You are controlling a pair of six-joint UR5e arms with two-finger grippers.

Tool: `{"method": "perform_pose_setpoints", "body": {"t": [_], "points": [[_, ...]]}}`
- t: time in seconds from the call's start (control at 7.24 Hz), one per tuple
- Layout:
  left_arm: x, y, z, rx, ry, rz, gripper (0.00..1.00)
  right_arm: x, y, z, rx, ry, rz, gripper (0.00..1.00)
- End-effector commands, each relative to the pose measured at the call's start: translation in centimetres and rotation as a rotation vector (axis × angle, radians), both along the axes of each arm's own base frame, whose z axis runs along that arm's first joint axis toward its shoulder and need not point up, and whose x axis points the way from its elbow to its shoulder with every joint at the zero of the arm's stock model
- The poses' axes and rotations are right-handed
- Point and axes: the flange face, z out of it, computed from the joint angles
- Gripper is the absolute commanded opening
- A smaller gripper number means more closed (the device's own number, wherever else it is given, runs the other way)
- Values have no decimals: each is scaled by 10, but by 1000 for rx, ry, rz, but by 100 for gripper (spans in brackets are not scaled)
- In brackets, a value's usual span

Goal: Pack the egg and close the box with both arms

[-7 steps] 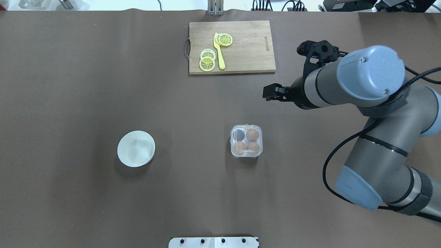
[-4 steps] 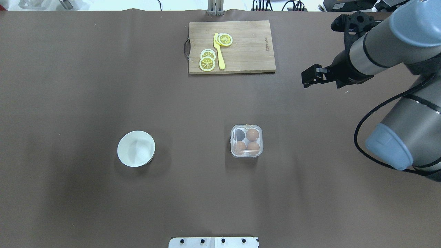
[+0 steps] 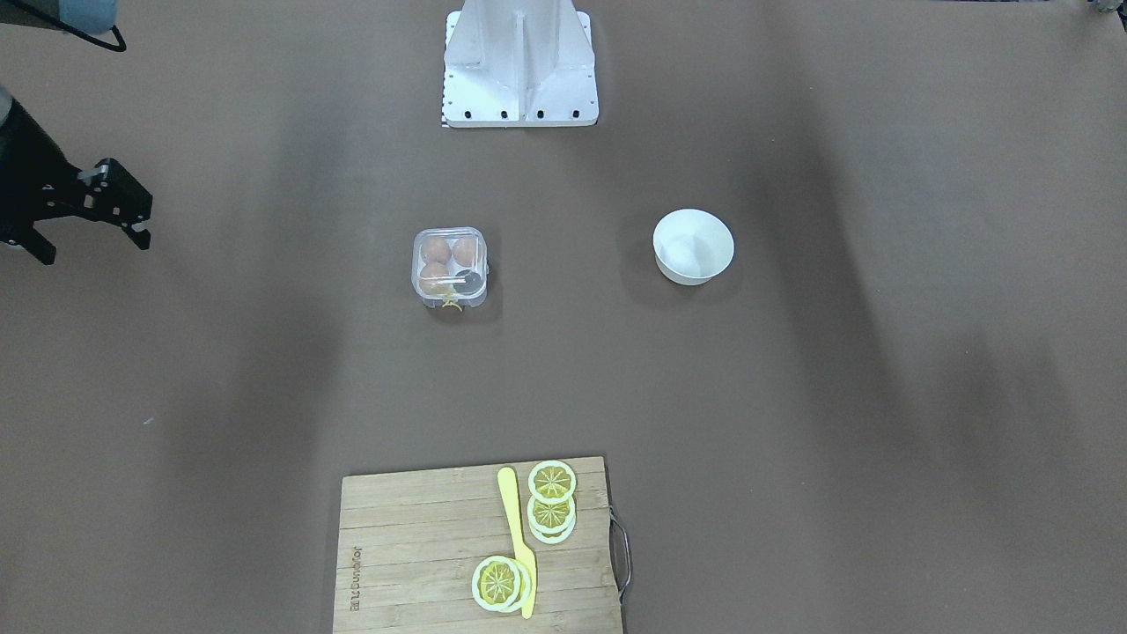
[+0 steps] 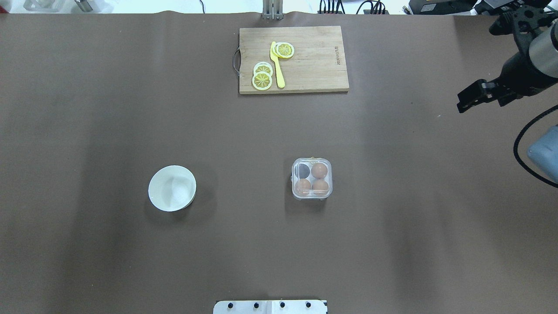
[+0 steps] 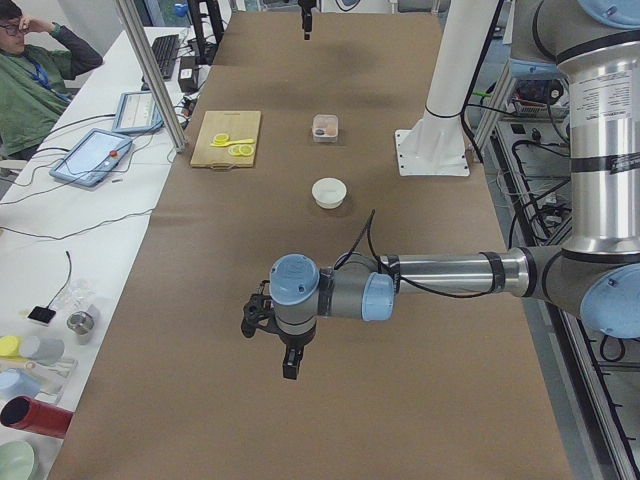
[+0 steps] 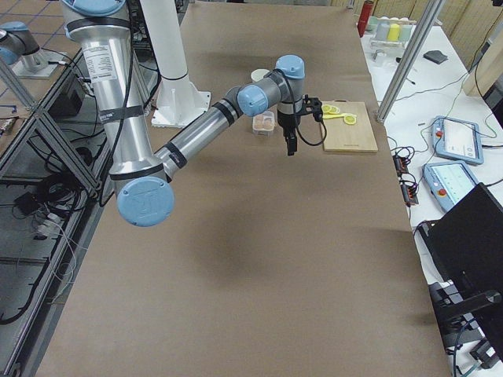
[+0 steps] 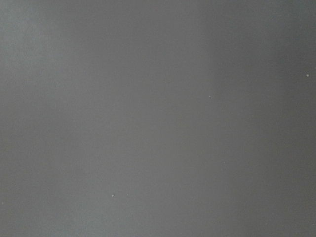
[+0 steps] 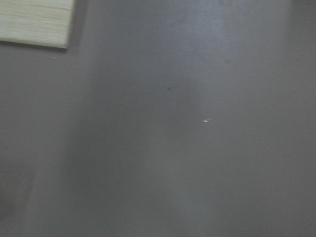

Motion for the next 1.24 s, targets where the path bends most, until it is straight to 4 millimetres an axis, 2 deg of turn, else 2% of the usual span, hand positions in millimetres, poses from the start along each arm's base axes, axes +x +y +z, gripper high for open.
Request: {"method": "perform_pose_setpoints", "body": {"t": [0.0,0.14,0.28,0.41,0.55,0.69,0.97,1.11], "points": [[-2,9,-9,-93,6,-41,98,74,2,89,21,90,-88,100],[-7,8,-15,-81,-1,-52,98,113,2,129,44,121,-140,100],[-11,10,-15,-83,-1,-61,98,149,15,168,24,138,-157,100],[-11,11,-18,-78,5,-61,98,181,42,206,-4,149,-169,100],[-10,12,-20,-68,8,-56,98,206,75,234,-40,141,-158,100],[-11,12,-22,-59,0,-53,98,216,105,257,-104,112,-137,100],[-10,10,-31,-20,-4,-37,98,222,119,271,-144,107,-118,100],[-10,9,-33,-16,-4,-37,98,222,119,269,-137,102,-121,100]]}}
